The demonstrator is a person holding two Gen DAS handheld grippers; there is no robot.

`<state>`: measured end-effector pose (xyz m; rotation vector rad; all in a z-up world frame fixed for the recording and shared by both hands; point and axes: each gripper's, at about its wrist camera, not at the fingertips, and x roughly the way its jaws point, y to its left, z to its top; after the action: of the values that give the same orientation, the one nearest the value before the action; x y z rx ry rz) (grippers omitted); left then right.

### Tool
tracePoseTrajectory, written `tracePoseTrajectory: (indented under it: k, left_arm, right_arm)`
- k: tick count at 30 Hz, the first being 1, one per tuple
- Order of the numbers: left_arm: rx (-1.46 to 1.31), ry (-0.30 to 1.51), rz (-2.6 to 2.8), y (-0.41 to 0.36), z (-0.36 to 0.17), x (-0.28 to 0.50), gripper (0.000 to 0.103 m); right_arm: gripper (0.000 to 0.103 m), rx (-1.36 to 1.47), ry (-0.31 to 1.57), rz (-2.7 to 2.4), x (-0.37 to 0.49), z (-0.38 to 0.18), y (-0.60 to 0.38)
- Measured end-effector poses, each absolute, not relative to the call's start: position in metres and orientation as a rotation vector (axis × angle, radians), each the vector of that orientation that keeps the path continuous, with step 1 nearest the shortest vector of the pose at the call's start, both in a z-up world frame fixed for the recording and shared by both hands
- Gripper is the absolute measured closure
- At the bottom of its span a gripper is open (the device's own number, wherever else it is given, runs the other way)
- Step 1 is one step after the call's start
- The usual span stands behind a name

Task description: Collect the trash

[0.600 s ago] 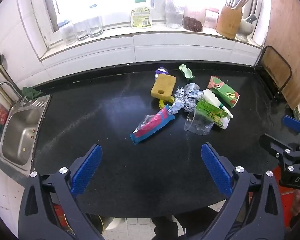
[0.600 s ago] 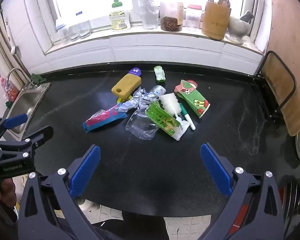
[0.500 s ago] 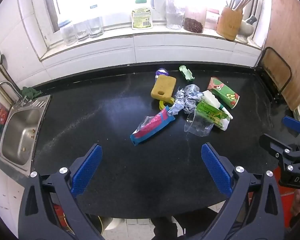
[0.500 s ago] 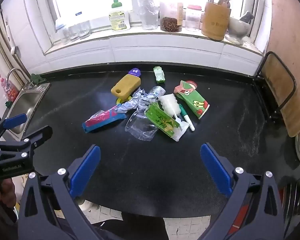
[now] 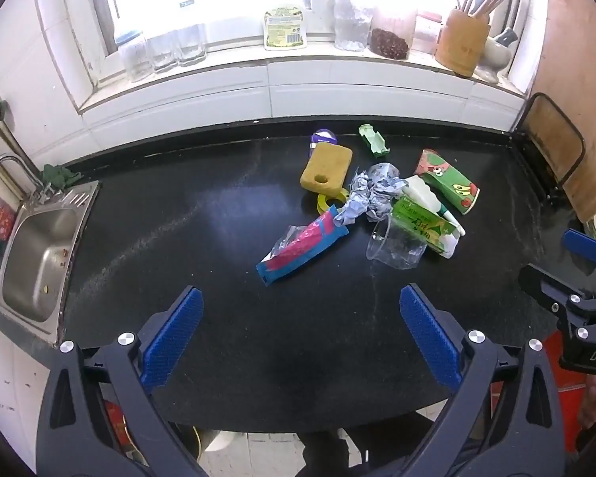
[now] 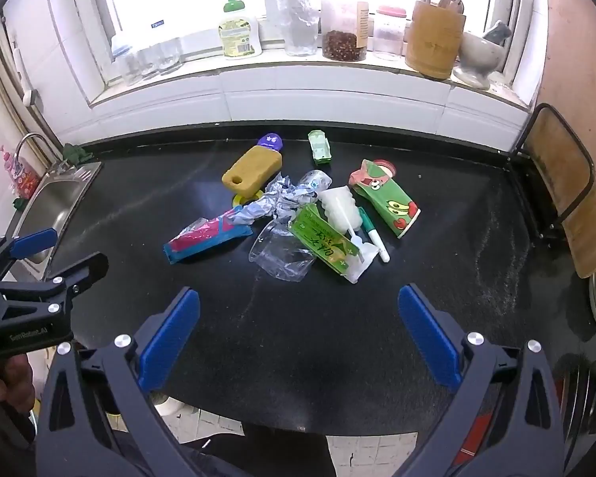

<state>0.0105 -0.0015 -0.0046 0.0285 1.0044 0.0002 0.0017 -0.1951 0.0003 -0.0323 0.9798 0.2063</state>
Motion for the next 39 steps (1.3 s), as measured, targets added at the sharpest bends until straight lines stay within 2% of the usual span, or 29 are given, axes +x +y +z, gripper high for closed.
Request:
tracePoseTrajectory:
  k: [39]
  left_arm:
    - [0.031,1.016,-0.007,-0.017,-0.015,0.006,0.007]
  right_arm:
    - [0.006,-0.026,0.987,0.204,0.005,-0.004,-0.198]
